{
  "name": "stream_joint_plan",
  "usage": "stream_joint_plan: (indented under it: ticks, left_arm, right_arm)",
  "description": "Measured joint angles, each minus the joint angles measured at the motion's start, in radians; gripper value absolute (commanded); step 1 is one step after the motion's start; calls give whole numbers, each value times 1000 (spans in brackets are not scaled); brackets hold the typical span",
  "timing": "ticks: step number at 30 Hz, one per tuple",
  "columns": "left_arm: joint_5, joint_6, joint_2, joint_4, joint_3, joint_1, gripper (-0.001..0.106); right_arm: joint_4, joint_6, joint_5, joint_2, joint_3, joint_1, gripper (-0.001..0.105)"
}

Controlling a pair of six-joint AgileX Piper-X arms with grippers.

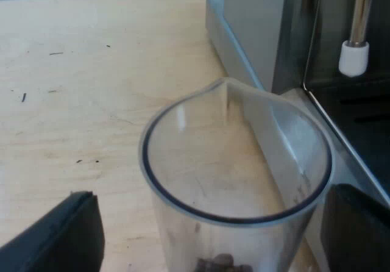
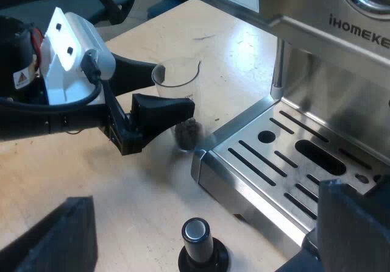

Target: Pour the beans into the coffee machine

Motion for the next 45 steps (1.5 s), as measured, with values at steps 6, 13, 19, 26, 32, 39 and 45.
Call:
stream_joint_plan:
  ticks: [6,13,19,26,32,39,45]
  left_arm:
    - [0,0,9,-11,-14,0,57]
    - [0,0,9,-19,-35,0,37]
    - [7,0,9,-19,-35,0,34]
    - [48,0,-129,48,-28,0,34]
    - [51,0,-260,203,-28,0,34]
    - [51,0,-475,453,-24,0,34]
    - [52,2,-744,710,-24,0,34]
  right_arm:
    - [0,0,0,0,0,0,79]
    - [0,0,0,0,0,0,79]
    - [0,0,0,0,0,0,79]
    - [0,0,0,0,0,0,79]
    - [-2,0,0,0,0,0,79]
    - [-57,0,2,0,0,0,79]
    - [-145,0,2,0,-1,0,79]
